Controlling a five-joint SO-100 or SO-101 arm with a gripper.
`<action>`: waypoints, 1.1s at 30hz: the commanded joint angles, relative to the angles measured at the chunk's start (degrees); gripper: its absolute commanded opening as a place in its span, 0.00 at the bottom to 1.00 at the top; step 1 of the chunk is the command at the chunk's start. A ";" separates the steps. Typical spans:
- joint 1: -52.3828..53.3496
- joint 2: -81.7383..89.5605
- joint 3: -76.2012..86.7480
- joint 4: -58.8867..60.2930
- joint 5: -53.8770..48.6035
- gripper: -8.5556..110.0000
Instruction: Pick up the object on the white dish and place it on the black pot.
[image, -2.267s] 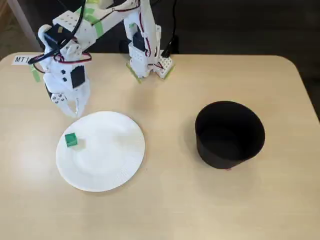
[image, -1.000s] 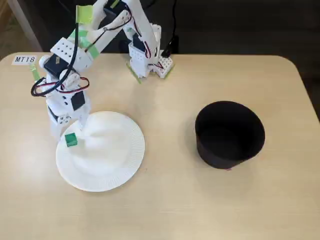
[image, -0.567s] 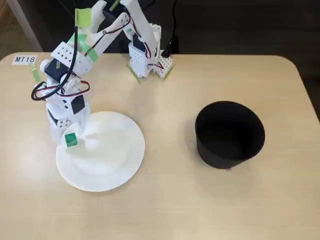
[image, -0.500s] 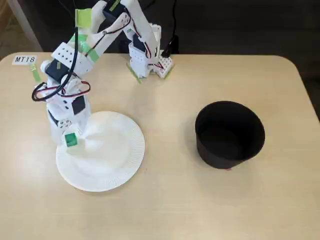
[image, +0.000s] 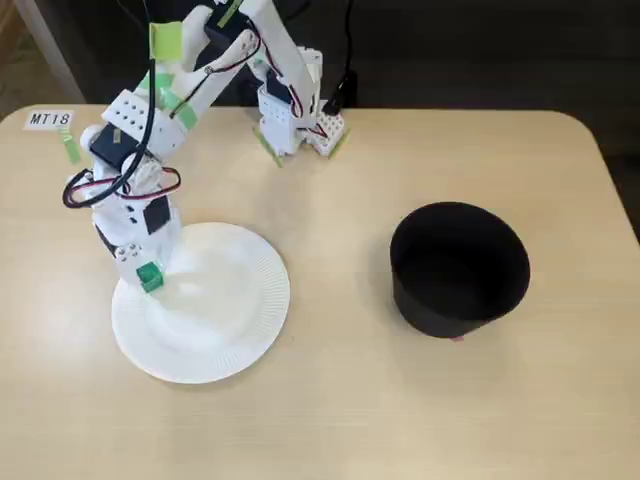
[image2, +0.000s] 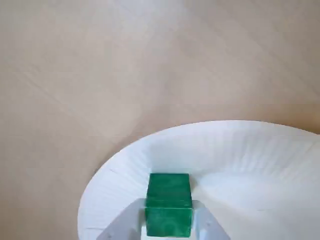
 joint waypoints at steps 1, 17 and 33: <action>-0.44 2.20 -2.81 0.62 0.35 0.10; -24.26 16.79 -22.15 15.03 0.88 0.12; -60.91 21.62 -21.45 19.42 5.45 0.14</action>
